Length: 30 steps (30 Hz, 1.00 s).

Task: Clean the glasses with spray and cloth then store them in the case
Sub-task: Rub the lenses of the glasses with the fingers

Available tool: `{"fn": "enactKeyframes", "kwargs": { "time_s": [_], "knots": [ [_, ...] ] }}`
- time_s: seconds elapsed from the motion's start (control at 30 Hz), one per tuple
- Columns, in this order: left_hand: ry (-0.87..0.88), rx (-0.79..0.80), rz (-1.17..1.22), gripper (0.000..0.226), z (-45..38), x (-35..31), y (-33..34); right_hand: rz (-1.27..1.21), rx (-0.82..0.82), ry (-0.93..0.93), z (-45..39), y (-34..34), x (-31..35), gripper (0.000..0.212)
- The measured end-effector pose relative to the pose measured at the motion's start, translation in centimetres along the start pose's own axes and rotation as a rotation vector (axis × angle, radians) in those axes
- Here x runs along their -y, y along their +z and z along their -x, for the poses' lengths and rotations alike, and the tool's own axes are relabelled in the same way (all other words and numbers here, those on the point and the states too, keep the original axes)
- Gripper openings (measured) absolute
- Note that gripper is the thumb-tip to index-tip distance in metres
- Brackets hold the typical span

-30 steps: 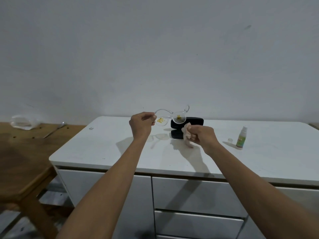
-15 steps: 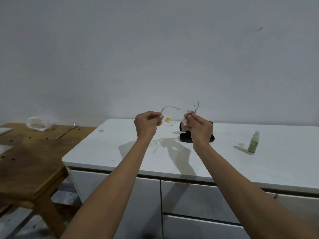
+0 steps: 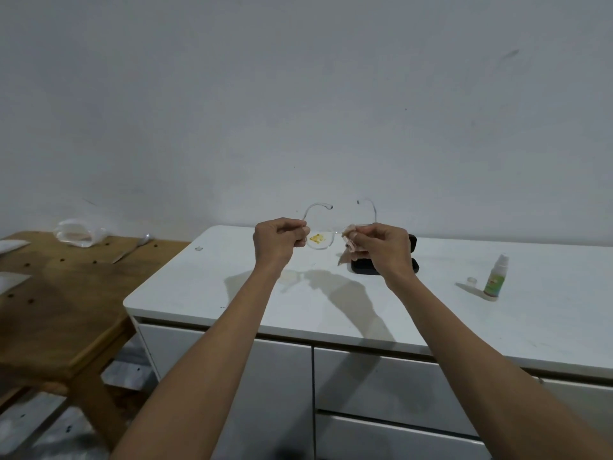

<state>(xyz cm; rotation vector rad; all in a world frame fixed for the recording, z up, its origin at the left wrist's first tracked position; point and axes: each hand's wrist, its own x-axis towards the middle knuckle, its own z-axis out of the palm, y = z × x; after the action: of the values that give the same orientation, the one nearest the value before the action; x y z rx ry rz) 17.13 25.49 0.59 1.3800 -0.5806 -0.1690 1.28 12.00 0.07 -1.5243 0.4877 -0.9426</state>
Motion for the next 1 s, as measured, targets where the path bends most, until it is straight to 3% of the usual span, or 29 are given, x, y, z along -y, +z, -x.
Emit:
{"fn": "enactKeyframes", "kwargs": {
  "time_s": [0.17,0.47,0.63,0.83,1.0],
  "knots": [
    [0.035,0.061,-0.034,0.010,0.0,-0.7,-0.3,0.002,-0.006,0.011,0.6,-0.5,-0.2,0.005],
    [0.087,0.079,0.030,0.010,0.4,-2.2,0.1,-0.057,-0.327,-0.149,1.2,2.3,0.5,0.010],
    [0.079,0.059,0.089,0.009,0.8,-2.6,0.8,-0.205,-0.423,-0.131,0.5,3.6,0.8,0.019],
    [0.085,-0.012,0.093,0.011,0.9,-2.1,1.4,-0.414,-0.409,-0.026,0.3,4.1,0.2,0.030],
    [0.082,-0.071,0.056,0.011,1.0,-1.3,1.5,-0.468,-0.385,0.093,0.4,3.6,0.2,0.012]
  ]
}}
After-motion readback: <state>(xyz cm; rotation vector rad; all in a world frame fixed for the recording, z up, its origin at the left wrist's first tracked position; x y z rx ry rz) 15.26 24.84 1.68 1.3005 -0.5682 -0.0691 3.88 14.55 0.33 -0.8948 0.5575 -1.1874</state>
